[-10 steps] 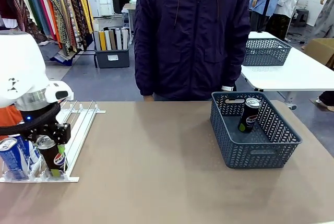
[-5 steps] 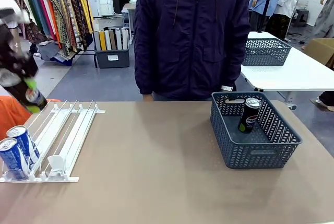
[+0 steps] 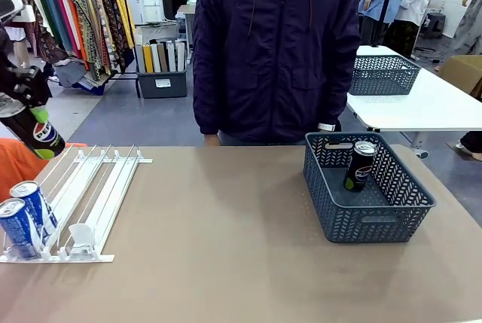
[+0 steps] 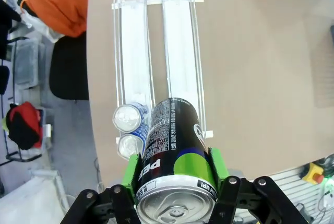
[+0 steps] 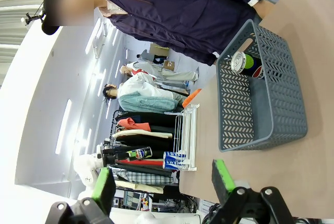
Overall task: Retrieve and store the cans from the dispenser.
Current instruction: Pick up the last remaining can from one row of the Automatic Can Dispenser and place it in the middle of the table.
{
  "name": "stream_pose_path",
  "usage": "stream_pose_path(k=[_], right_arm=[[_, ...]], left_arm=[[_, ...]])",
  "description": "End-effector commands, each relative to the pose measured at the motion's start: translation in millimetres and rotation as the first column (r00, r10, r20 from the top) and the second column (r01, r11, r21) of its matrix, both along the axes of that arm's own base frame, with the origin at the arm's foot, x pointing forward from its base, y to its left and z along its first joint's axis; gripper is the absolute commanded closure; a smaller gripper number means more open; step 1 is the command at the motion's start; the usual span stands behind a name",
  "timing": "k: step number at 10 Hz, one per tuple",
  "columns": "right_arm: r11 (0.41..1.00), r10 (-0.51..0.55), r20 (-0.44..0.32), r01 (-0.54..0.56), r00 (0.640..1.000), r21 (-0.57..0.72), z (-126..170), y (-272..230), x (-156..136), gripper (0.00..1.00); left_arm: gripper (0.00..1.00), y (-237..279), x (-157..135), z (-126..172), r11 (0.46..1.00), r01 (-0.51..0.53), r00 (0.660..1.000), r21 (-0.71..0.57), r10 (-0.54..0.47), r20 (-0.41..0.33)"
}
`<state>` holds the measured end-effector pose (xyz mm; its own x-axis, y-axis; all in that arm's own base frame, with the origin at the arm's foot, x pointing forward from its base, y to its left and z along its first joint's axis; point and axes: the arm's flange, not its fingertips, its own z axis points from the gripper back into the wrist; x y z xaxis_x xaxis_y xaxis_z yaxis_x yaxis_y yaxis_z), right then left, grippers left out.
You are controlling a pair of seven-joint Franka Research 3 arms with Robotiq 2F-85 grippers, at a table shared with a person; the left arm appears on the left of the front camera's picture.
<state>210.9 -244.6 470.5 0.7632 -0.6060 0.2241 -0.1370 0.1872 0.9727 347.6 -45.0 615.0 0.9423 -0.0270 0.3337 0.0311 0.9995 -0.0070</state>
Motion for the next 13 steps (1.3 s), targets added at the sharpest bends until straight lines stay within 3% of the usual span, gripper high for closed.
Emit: stream_pose_path(k=[1, 2, 3, 5, 7, 9, 13], right_arm=[[1.0, -0.008, 0.037, 0.007, 0.999, 0.009, 2.9, -0.3, 2.8, 0.0], [1.0, -0.008, 0.037, 0.007, 0.999, 0.009, 2.9, -0.3, 2.8, 0.0], [1.0, -0.008, 0.037, 0.007, 0.999, 0.009, 2.9, -0.3, 2.8, 0.0], [1.0, -0.008, 0.037, 0.007, 0.999, 0.009, 2.9, -0.3, 2.8, 0.0], [1.0, -0.008, 0.037, 0.007, 0.999, 0.009, 2.9, -0.3, 2.8, 0.0], [1.0, -0.008, 0.037, 0.007, 0.999, 0.009, 2.9, -0.3, 2.8, 0.0], [1.0, -0.008, 0.037, 0.007, 0.999, 0.009, 2.9, -0.3, 2.8, 0.0]], left_arm=[[1.0, 0.0, -1.9, 5.6, 1.0, 0.003, 1.0, -0.002, -0.003, 0.022], [1.0, 0.0, 0.0, 0.0, 1.0, 0.0, 1.0, 0.0, 0.0, 0.0], [1.0, -23.4, 3.4, -7.9, 0.985, 0.166, 0.986, -0.044, -0.166, 0.002], [1.0, -120.5, 19.2, -21.4, 0.958, 0.287, 0.958, -0.024, -0.287, -0.013], [1.0, -223.5, 26.2, -56.3, 0.929, 0.371, 0.927, 0.008, -0.37, -0.054], [1.0, -299.7, 30.3, -97.7, 0.874, 0.486, 0.864, -0.022, -0.484, -0.137], [1.0, -376.4, 38.0, -179.3, 0.886, 0.463, 0.871, 0.006, -0.454, -0.186]])
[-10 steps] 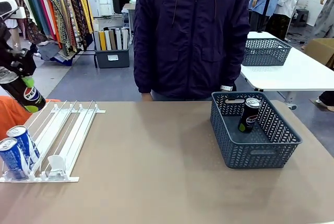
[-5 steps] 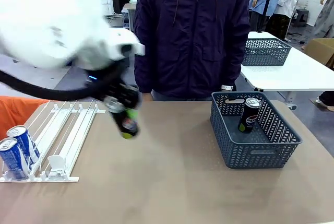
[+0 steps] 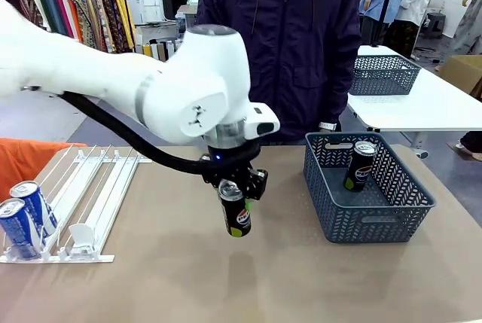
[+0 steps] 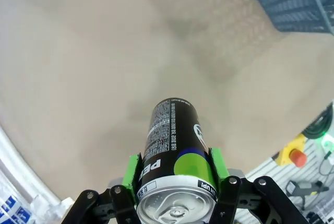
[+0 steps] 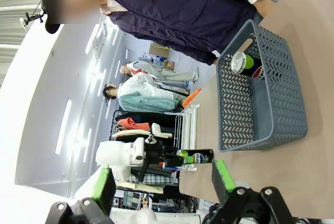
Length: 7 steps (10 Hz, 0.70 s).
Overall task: Retrieve and store the cans from the dispenser.
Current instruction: Pick up the last remaining can from one row of the Automatic Can Dispenser and place it in the middle of the table.
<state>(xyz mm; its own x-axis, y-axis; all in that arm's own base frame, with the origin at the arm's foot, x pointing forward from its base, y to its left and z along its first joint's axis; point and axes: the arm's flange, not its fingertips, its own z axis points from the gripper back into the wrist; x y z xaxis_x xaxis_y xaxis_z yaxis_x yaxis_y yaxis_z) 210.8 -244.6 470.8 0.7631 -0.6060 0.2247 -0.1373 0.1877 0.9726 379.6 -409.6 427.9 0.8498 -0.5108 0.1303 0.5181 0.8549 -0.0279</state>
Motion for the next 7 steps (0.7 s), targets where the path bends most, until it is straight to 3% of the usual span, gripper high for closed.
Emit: stream_pose_path(k=[1, 5, 6, 7], right_arm=[[1.0, -0.008, 0.037, 0.007, 0.999, 0.01, 2.7, -0.3, 2.9, 0.0], [1.0, -0.008, 0.037, 0.007, 0.999, 0.01, 2.7, -0.3, 2.9, 0.0], [1.0, -0.008, 0.037, 0.007, 0.999, 0.01, 2.7, -0.3, 2.9, 0.0], [1.0, -0.008, 0.037, 0.007, 0.999, 0.01, 2.7, -0.3, 2.9, 0.0]], left_arm=[[1.0, -16.4, 7.6, -5.2, 0.999, -0.036, 0.999, 0.03, 0.035, 0.018], [1.0, -17.6, 11.4, -20.5, 0.995, -0.064, 0.998, 0.083, 0.061, 0.033], [0.58, -17.8, 12.0, -21.6, 0.994, -0.063, 0.998, 0.094, 0.061, 0.03], [0.01, -17.3, 12.8, -22.7, 0.993, -0.066, 0.998, 0.1, 0.063, 0.027]])
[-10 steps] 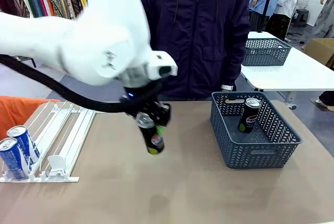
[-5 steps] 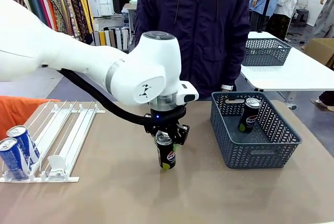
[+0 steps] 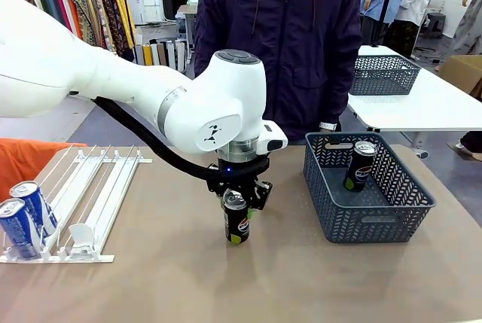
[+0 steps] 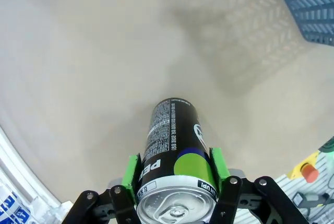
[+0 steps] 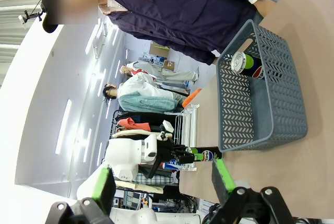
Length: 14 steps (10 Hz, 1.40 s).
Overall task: Retrieve and store the cans from the dispenser.
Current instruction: Pick up the last remaining can from one row of the Automatic Can Dispenser and place it in the middle of the table.
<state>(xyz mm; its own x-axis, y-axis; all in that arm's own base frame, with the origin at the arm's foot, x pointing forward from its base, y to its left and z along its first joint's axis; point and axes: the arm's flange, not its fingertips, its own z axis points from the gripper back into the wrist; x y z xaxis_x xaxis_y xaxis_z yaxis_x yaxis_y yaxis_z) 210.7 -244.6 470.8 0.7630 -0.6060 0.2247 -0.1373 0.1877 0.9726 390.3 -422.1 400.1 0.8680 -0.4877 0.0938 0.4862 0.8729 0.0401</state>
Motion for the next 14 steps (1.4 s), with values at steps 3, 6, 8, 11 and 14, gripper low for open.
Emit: stream_pose_path(k=[3, 6, 8, 11, 14], right_arm=[[1.0, -0.007, 0.037, 0.007, 0.999, 0.01, 2.7, -0.3, 2.9, 0.0], [1.0, -0.007, 0.037, 0.007, 0.999, 0.01, 2.7, -0.3, 2.9, 0.0], [1.0, -0.007, 0.037, 0.007, 0.999, 0.01, 2.7, -0.3, 2.9, 0.0], [1.0, -0.007, 0.037, 0.007, 0.999, 0.01, 2.7, -0.3, 2.9, 0.0], [1.0, -0.007, 0.037, 0.007, 0.999, 0.01, 2.7, -0.3, 2.9, 0.0]], left_arm=[[0.0, 4.6, -0.7, 22.0, 0.998, -0.056, 0.997, 0.034, 0.053, 0.064], [0.0, 54.8, -23.9, 118.4, 0.995, -0.094, 0.978, -0.02, 0.096, 0.186], [0.0, 121.1, -40.4, 178.1, 0.982, -0.127, 0.977, -0.138, 0.148, 0.152], [0.0, 274.6, -40.4, 200.9, 0.886, -0.309, 0.941, -0.345, 0.338, 0.027], [0.0, 443.1, -48.5, 147.0, 0.597, -0.549, 0.824, -0.585, 0.502, -0.261]])
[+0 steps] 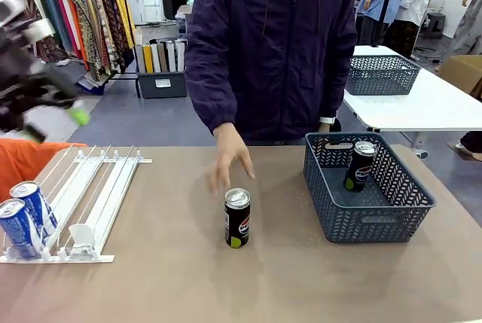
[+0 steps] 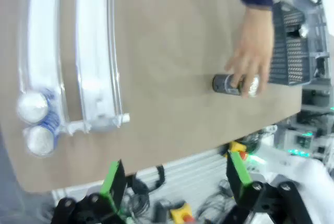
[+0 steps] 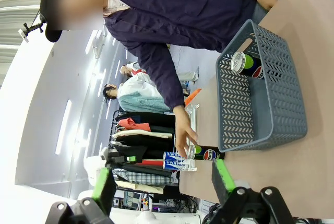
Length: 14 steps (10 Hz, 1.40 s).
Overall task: Retrieve and store the cans from the dispenser.
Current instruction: Pick up the last remaining can from one row of the Automatic Can Dispenser and place it in the middle of the table, then pick up one can from the Automatic Can Dispenser and place it in the middle of the table.
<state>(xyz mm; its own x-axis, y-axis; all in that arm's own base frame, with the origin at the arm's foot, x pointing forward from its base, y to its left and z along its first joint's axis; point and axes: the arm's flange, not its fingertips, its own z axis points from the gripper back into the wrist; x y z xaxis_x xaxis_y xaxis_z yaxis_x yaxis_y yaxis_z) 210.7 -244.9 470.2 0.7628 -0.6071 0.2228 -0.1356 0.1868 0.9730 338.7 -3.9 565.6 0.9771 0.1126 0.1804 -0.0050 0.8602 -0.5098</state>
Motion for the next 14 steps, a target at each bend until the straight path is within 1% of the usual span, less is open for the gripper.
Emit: stream_pose_path(k=[1, 2, 3, 4, 14], right_arm=[[1.0, -0.006, 0.038, 0.006, 0.999, 0.008, 3.3, 0.1, 2.9, 0.0], [1.0, -0.006, 0.038, 0.006, 0.999, 0.008, 3.3, 0.1, 2.9, 0.0], [1.0, -0.006, 0.038, 0.006, 0.999, 0.008, 3.3, 0.1, 2.9, 0.0], [1.0, -0.006, 0.038, 0.006, 0.999, 0.008, 3.3, 0.1, 2.9, 0.0], [1.0, -0.006, 0.038, 0.006, 0.999, 0.008, 3.3, 0.1, 2.9, 0.0]], left_arm=[[0.0, 55.3, -2.2, -43.4, 0.965, -0.141, 0.99, -0.222, 0.131, -0.061], [0.0, 71.3, -5.9, -66.0, 0.905, -0.168, 0.986, -0.39, 0.151, -0.073], [0.0, 69.7, -5.6, -75.9, 0.911, -0.203, 0.979, -0.358, 0.183, -0.089], [0.0, 80.5, -13.2, -55.2, 0.957, -0.152, 0.987, -0.249, 0.136, -0.081], [0.0, 80.5, -13.2, -55.2, 0.957, -0.152, 0.987, -0.249, 0.136, -0.081]])
